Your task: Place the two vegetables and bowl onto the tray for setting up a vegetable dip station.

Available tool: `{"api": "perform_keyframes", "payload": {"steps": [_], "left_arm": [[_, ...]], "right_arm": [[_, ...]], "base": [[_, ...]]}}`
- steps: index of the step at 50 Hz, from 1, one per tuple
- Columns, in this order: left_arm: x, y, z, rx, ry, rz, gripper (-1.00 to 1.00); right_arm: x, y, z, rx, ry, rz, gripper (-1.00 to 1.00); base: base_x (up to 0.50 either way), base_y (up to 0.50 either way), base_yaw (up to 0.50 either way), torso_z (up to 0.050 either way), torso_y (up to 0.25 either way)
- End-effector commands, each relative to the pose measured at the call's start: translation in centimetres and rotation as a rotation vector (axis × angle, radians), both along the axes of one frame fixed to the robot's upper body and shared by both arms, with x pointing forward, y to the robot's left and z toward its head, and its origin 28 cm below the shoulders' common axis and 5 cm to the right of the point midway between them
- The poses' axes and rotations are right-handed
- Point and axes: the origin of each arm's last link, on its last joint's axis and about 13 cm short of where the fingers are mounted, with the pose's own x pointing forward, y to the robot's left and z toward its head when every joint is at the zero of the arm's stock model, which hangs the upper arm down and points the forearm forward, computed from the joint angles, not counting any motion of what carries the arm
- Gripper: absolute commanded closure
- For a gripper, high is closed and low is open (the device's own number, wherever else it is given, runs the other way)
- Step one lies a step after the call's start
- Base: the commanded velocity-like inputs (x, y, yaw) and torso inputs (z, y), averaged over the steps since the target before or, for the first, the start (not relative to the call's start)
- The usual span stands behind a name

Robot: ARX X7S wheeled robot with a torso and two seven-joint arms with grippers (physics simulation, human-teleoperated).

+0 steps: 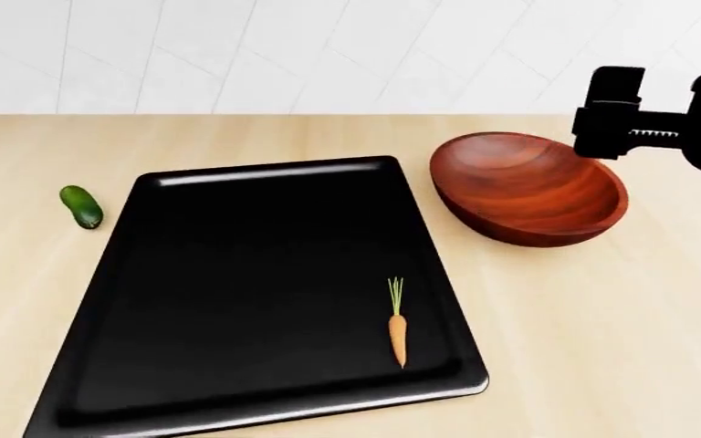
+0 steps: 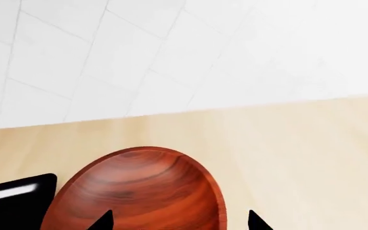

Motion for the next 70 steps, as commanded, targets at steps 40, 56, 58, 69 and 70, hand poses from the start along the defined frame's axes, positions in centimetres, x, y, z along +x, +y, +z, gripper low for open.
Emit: {"api": "perform_keyframes", "payload": {"steps": [40, 56, 58, 69, 70], "left_arm": [[-0.1, -0.2, -0.1, 0.008, 0.003, -0.007, -1.00], [-0.2, -0.3, -0.1, 0.009, 0.004, -0.009, -1.00], [-0.2, -0.3, -0.1, 0.009, 0.004, -0.009, -1.00], [-0.2, -0.3, -0.1, 0.011, 0.006, -0.012, -1.00], [-0.1, -0.3, -0.2, 0.011, 0.006, -0.012, -1.00]], "right_arm": [[5.0, -4.1, -2.0, 0.225, 0.199, -0.113, -1.00], [5.2, -4.9, -3.8, 0.278, 0.249, -0.141, -1.00], [5.1, -5.0, -4.0, 0.283, 0.252, -0.148, -1.00], [6.1, -4.6, -4.7, 0.325, 0.254, -0.136, -1.00], [6.2, -4.6, -4.8, 0.321, 0.258, -0.132, -1.00]], "base": [[0.00, 0.00, 0.00, 0.000, 0.000], [0.00, 0.00, 0.00, 0.000, 0.000], [0.00, 0.00, 0.00, 0.000, 0.000], [0.00, 0.00, 0.00, 0.000, 0.000], [0.00, 0.00, 0.00, 0.000, 0.000]]}}
